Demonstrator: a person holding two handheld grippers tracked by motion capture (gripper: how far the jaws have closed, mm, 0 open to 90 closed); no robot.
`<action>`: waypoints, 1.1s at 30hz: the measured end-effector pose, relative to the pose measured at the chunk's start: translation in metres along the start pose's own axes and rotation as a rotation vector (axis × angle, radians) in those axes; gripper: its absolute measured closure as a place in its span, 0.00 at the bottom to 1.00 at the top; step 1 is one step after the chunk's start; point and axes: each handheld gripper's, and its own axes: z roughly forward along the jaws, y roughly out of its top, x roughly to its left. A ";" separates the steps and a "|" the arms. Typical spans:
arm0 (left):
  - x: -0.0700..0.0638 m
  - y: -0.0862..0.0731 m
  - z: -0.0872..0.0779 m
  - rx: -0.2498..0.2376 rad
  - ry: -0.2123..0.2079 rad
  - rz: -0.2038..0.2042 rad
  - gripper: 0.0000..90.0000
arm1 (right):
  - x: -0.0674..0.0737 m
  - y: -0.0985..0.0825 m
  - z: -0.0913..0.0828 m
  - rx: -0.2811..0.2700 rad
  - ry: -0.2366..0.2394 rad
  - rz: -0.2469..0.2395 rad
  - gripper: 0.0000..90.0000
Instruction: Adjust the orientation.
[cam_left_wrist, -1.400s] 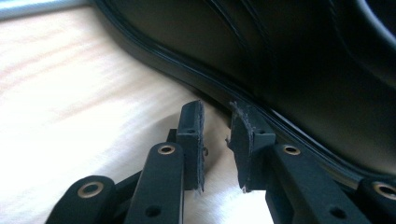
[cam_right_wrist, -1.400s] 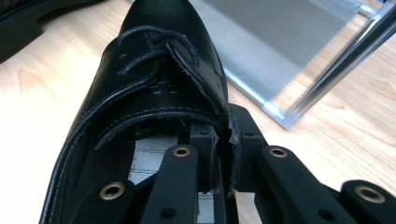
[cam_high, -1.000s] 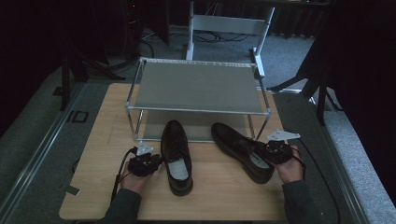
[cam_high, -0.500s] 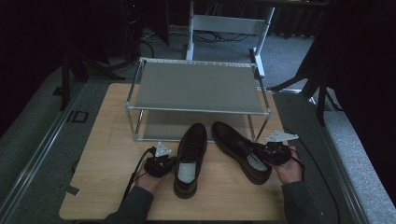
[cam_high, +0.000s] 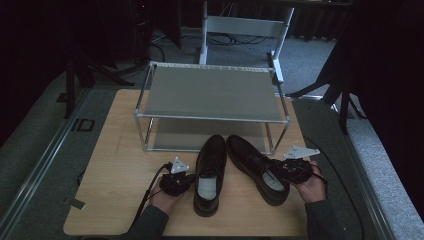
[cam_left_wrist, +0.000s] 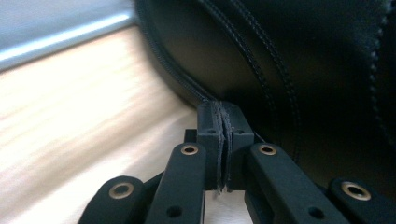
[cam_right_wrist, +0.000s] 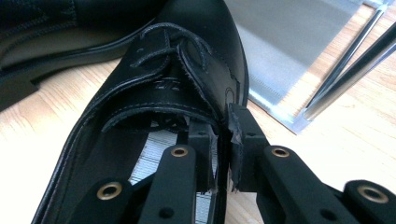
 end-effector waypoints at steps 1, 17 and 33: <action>-0.005 0.000 0.002 0.003 -0.012 0.011 0.98 | 0.000 0.000 0.000 0.000 0.001 -0.001 0.90; -0.055 0.017 0.033 0.037 -0.156 0.107 0.91 | -0.005 0.004 0.003 -0.007 0.006 0.008 0.89; -0.069 0.022 0.043 0.047 -0.184 0.143 0.89 | -0.001 0.005 0.011 -0.063 -0.036 0.041 0.90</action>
